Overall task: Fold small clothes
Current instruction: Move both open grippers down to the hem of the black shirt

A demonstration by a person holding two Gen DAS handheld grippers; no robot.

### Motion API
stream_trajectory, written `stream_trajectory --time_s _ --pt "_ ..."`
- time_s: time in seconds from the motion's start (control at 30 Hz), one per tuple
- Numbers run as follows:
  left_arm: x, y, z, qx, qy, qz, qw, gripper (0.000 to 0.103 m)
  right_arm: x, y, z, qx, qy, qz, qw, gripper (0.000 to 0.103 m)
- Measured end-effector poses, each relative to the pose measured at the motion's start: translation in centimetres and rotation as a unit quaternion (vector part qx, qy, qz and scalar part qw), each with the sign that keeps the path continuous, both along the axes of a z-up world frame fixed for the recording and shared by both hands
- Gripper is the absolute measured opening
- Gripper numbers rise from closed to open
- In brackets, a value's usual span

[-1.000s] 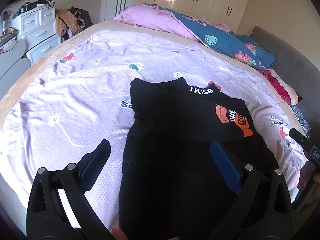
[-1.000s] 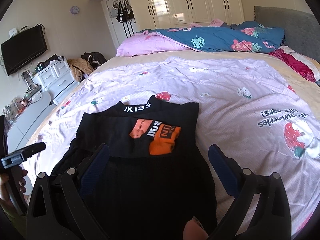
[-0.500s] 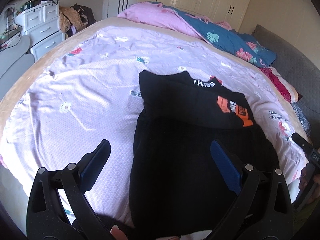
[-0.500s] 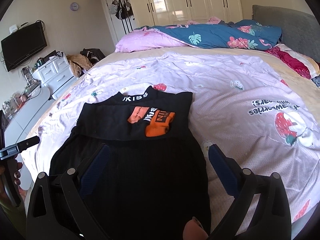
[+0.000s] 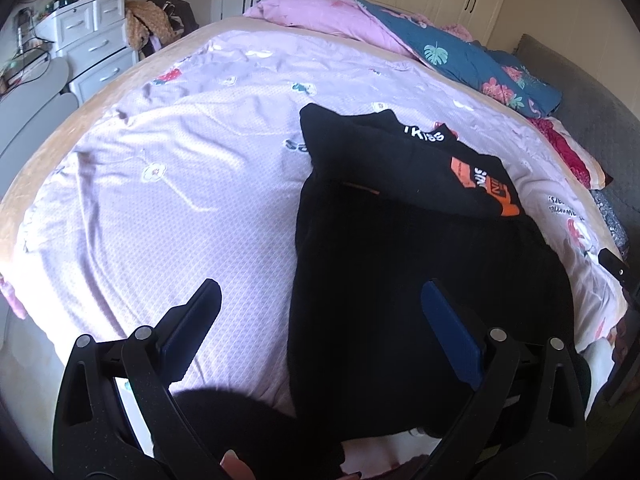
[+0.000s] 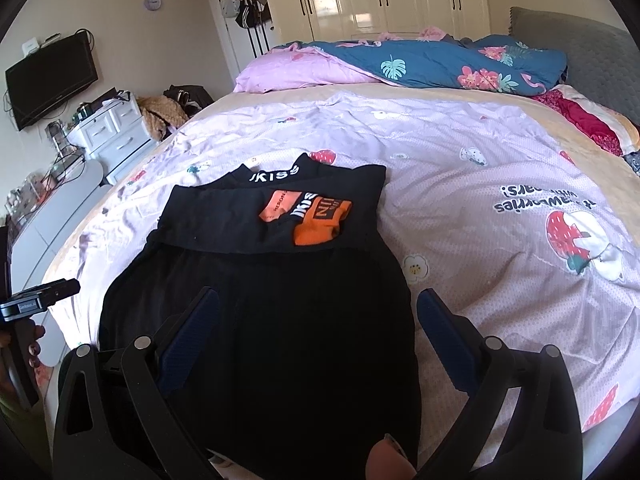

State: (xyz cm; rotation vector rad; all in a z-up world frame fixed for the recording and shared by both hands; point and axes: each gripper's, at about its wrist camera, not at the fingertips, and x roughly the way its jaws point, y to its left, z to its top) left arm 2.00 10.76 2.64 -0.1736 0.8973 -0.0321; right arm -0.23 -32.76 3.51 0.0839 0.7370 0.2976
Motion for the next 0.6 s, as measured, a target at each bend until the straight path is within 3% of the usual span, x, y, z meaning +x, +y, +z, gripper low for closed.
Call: stream_trajectory --time_s 0.6 --pt "-2.4 1.1 -3.6 0.002 0.053 -0.009 0.9985 0.094 -2.1 -1.2 -2.2 -0.019 0.031 0.002 0.999 0.099"
